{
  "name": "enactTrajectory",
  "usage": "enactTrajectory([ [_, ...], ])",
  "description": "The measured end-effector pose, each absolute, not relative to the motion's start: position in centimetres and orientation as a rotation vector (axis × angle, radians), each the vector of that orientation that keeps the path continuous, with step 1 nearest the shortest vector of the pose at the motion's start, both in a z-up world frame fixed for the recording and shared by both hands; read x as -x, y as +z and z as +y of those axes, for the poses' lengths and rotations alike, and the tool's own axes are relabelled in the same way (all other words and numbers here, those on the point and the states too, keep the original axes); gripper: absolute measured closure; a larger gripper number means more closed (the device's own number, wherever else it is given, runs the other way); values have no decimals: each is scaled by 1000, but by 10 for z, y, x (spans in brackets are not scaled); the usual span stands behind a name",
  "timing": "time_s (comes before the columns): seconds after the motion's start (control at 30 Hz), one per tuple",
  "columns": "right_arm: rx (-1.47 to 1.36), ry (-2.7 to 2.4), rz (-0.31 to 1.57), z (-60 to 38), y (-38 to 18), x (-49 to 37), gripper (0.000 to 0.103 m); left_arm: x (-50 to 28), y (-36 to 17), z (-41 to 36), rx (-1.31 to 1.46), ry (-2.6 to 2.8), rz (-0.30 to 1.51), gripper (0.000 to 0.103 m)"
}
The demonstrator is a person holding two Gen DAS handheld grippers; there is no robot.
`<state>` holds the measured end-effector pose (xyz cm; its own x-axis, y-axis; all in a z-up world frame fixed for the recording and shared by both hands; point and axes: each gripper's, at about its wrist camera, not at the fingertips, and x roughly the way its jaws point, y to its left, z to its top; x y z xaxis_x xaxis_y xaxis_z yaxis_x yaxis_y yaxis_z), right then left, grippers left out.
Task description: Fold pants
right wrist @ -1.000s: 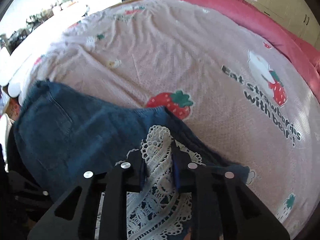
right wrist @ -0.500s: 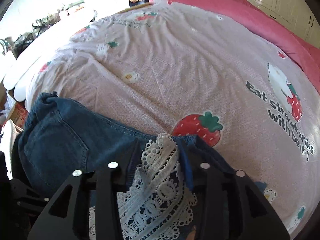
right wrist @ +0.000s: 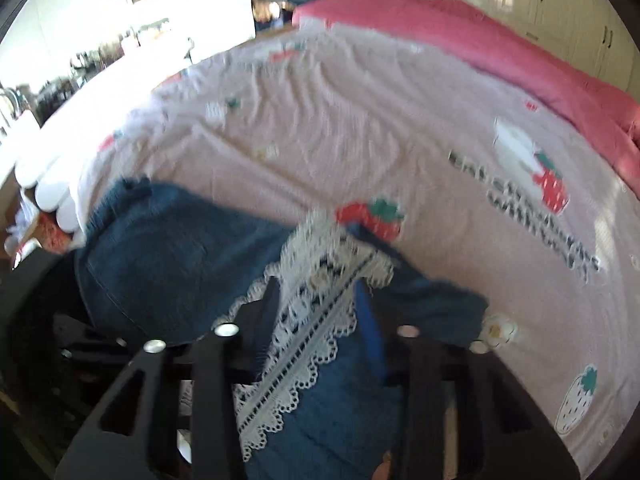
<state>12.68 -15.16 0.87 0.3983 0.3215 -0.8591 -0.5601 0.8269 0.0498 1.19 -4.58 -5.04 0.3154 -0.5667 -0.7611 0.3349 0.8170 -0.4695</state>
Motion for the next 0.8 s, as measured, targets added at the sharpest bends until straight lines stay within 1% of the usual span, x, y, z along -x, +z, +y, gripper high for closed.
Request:
enactTrajectory([
  [0.17, 219, 532, 1079, -150, -26, -142, 75, -12, -52, -45, 239, -594, 1098, 83],
  [0.33, 190, 537, 1082, -152, -26, -143, 74, -12, -53, -46, 241, -594, 1098, 83],
  [0.37, 191, 538, 1080, -152, -25, -143, 74, -12, -52, -45, 243, -596, 1098, 82],
  [0.43, 178, 537, 1066, -155, -17, -141, 74, -11, -47, -42, 238, -595, 1087, 76],
  [0.47, 160, 540, 1051, -157, -11, -139, 73, -10, -45, -41, 234, -593, 1079, 71],
  [0.5, 142, 549, 1038, -159, -6, -138, 68, -10, -42, -40, 229, -586, 1071, 68],
  [0.53, 124, 555, 1022, -160, 0, -137, 62, -9, -39, -38, 222, -578, 1060, 68],
  [0.63, 107, 562, 988, -159, 13, -130, 59, -7, -32, -36, 203, -554, 1041, 66],
  [0.67, 106, 568, 983, -158, 16, -129, 57, -5, -30, -34, 197, -549, 1033, 61],
  [0.7, 105, 573, 976, -157, 19, -128, 53, -4, -28, -33, 197, -547, 1028, 59],
  [0.77, 103, 575, 962, -155, 24, -123, 50, -2, -25, -30, 197, -549, 1018, 58],
  [0.8, 100, 580, 958, -154, 26, -122, 48, 0, -24, -30, 195, -546, 1013, 55],
])
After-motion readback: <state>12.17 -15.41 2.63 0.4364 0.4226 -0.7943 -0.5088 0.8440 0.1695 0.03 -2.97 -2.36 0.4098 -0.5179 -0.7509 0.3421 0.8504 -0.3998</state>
